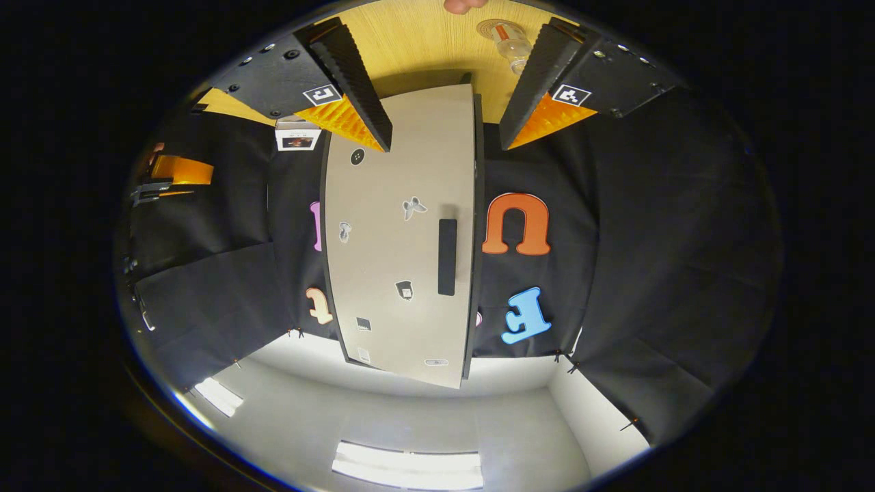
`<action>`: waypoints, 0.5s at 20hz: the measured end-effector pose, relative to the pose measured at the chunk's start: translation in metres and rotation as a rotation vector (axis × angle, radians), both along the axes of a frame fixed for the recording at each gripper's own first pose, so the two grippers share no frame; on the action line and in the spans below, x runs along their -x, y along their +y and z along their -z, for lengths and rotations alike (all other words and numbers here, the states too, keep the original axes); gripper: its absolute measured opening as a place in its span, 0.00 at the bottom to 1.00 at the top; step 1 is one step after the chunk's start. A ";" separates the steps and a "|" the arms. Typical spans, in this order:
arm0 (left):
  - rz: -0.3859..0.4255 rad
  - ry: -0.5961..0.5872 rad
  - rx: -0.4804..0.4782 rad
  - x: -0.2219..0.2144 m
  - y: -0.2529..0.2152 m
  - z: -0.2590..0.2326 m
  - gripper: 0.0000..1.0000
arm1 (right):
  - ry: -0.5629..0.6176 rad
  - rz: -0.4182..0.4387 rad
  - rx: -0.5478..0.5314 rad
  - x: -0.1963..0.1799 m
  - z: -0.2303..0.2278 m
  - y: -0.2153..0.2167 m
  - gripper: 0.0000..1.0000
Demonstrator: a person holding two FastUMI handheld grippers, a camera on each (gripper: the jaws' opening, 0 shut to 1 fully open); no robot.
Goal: Open the cabinet door with the right hand, grasp the bottle in the cabinet with the left hand and place it on the coaster, then close the cabinet door with the right hand.
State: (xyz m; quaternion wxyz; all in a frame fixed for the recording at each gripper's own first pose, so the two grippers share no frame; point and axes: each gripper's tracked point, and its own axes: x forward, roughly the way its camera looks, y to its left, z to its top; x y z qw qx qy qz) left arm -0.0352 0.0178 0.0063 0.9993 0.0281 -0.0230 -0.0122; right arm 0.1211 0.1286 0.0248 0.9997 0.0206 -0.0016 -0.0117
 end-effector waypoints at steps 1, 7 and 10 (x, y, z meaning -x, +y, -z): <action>-0.002 0.002 0.002 0.000 0.000 0.001 0.95 | -0.001 0.000 -0.003 -0.001 0.000 0.001 0.82; -0.013 0.021 0.001 0.006 0.002 0.008 0.95 | -0.014 -0.018 0.007 0.001 -0.006 0.007 0.82; -0.016 0.040 0.018 0.007 0.002 0.011 0.95 | -0.016 -0.024 0.008 0.000 -0.007 0.008 0.82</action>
